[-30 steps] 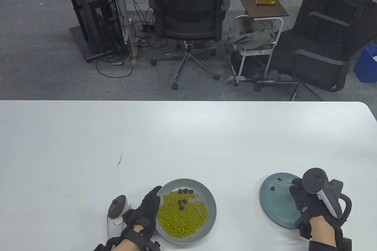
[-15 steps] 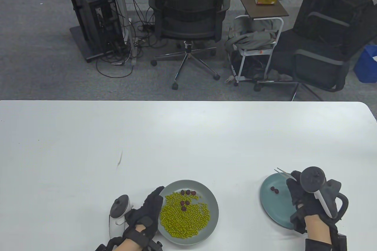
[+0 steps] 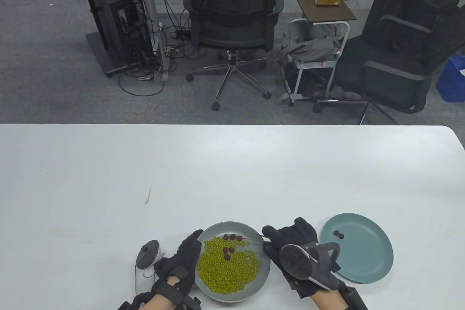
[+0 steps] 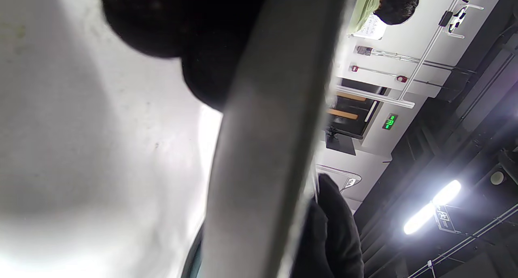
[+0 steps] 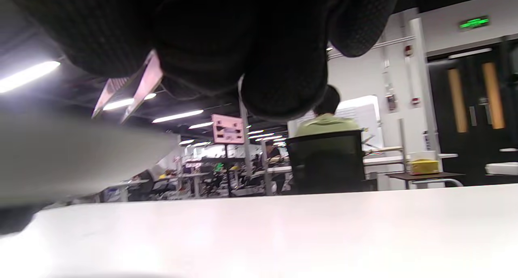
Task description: Pick cranberries with tweezers into plate
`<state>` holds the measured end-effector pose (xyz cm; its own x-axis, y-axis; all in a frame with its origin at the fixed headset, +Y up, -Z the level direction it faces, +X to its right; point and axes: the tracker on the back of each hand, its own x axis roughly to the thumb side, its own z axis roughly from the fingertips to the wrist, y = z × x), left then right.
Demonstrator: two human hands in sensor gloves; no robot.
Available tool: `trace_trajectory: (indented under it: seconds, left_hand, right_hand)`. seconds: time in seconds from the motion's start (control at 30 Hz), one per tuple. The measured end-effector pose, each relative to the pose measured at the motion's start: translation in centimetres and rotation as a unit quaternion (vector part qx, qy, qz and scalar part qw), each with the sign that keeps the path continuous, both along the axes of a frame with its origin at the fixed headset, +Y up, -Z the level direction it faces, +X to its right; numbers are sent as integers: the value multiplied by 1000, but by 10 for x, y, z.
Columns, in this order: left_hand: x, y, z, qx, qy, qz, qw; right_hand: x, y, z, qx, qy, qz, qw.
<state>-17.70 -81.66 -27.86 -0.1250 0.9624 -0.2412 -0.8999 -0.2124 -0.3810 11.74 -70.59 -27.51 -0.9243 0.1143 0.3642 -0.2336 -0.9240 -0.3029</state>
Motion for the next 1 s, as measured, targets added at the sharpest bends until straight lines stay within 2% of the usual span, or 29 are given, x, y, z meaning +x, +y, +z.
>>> trace_trajectory:
  seconds: [0.37,0.47,0.8,1.0]
  left_hand:
    - [1,0,0,-3,-3,5,1000]
    - [2,-2,0,-19,-3,19,1000]
    - [2,-2,0,-13,1,6,1000]
    - [1,-3,-1,-5,1,2,1000]
  right_hand:
    - [-7,1,4,36,-13,49,998]
    - [-8,-2,3,28,-14,54,998]
    - [-12,-9,-3,22,-24,78,996]
    - [-12,-9,-3,22,-13,61,998]
